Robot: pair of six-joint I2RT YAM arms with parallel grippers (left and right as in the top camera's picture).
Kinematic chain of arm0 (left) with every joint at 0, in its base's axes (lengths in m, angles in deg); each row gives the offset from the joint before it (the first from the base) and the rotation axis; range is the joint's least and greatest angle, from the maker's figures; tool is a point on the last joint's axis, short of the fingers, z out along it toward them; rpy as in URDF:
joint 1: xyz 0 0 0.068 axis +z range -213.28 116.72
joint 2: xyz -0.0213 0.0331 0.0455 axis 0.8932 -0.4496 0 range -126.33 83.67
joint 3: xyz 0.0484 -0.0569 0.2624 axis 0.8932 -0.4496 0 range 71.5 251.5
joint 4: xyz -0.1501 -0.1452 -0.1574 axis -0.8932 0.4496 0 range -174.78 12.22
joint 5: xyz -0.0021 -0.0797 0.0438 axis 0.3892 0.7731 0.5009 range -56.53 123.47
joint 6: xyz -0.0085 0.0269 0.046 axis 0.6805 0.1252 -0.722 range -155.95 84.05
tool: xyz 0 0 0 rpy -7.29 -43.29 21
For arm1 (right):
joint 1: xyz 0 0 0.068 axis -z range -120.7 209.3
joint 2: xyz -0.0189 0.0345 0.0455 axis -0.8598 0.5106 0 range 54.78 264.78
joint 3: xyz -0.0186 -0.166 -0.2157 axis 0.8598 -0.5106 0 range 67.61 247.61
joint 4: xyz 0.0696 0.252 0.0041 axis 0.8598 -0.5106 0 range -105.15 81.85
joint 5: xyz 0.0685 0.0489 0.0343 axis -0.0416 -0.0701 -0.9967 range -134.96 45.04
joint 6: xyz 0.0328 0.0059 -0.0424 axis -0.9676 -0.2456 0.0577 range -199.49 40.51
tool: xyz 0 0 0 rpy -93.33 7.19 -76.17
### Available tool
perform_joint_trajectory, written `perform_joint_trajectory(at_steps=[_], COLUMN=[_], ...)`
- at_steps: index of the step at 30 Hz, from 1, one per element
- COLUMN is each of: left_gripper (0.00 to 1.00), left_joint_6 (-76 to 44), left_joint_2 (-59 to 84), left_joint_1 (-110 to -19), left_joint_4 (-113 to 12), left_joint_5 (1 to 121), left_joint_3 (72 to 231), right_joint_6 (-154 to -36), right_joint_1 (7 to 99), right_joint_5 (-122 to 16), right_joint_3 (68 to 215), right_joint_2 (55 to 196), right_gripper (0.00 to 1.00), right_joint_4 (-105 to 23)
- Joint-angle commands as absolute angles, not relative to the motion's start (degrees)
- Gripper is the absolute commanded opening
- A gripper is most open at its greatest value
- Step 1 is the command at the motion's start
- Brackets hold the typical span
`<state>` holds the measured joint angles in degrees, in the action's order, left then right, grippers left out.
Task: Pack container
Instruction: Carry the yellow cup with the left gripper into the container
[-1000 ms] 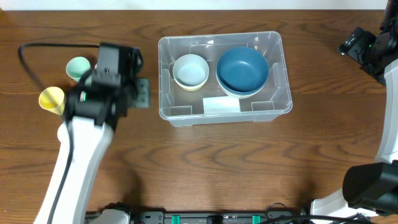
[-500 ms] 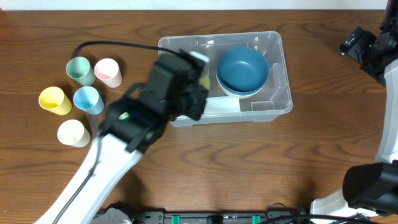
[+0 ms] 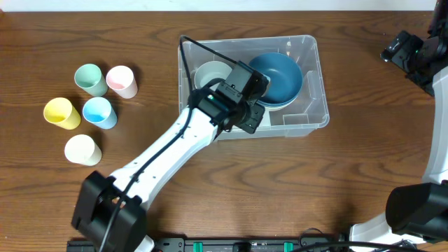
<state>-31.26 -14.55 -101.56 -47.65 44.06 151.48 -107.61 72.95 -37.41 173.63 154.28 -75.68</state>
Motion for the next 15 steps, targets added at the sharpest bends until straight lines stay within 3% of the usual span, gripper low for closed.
perform_joint_trajectory(at_steps=[1, 15], left_gripper=[0.06, 0.06], left_joint_6=[-31.11, -31.15], left_joint_2=[-16.51, -24.99], left_joint_1=[-101.63, -101.63], left_joint_4=[-48.38, -52.03], left_joint_5=[44.63, 44.61], left_joint_3=[152.14, 152.09], right_joint_6=[-108.38, -108.38], right_joint_1=[73.28, 73.28], right_joint_5=[-36.8, -36.8], right_joint_3=[173.52, 173.52], right_joint_2=[154.55, 154.55], right_gripper=[0.99, 0.99], right_joint_4=[-75.7, -75.7])
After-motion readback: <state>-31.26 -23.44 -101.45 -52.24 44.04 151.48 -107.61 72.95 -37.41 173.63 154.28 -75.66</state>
